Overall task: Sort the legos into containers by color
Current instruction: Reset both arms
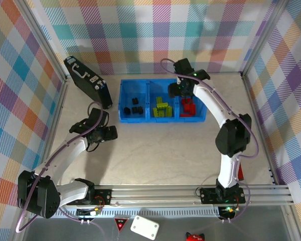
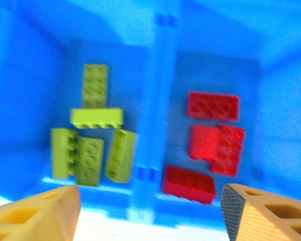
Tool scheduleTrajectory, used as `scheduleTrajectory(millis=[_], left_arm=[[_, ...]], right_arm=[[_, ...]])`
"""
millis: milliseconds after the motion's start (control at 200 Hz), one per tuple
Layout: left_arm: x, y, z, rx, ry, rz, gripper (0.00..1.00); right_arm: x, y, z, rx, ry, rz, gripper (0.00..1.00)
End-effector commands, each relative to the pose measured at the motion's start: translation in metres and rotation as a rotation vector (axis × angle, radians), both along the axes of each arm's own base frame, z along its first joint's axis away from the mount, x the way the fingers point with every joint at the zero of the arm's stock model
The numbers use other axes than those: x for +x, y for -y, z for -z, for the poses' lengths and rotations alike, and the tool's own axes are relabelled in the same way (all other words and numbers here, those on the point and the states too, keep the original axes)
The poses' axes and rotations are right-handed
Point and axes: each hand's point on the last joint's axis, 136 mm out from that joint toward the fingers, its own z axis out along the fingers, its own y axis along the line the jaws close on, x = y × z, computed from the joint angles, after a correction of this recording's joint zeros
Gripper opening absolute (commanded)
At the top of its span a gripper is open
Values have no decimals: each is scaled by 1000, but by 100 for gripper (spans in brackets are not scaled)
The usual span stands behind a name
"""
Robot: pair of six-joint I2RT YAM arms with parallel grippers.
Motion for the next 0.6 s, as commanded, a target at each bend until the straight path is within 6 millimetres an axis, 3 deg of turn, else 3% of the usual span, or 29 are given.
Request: scheduleTrajectory(millis=[0,185,375,595], left_arm=[[9,-18,-1,62,44,-37,100],[18,-35,-1,149,86,-83,100],[25,-68,-2,339,142,-167,100],[45,-94,-9,450,310,-255,100]], right_arm=[[-10,36,-3,-16,41,53,79],[-37,96,19,-50,85,200,100],[-53,152,52,-97,134,362,99],[-56,173,92,-160,270,392,99]])
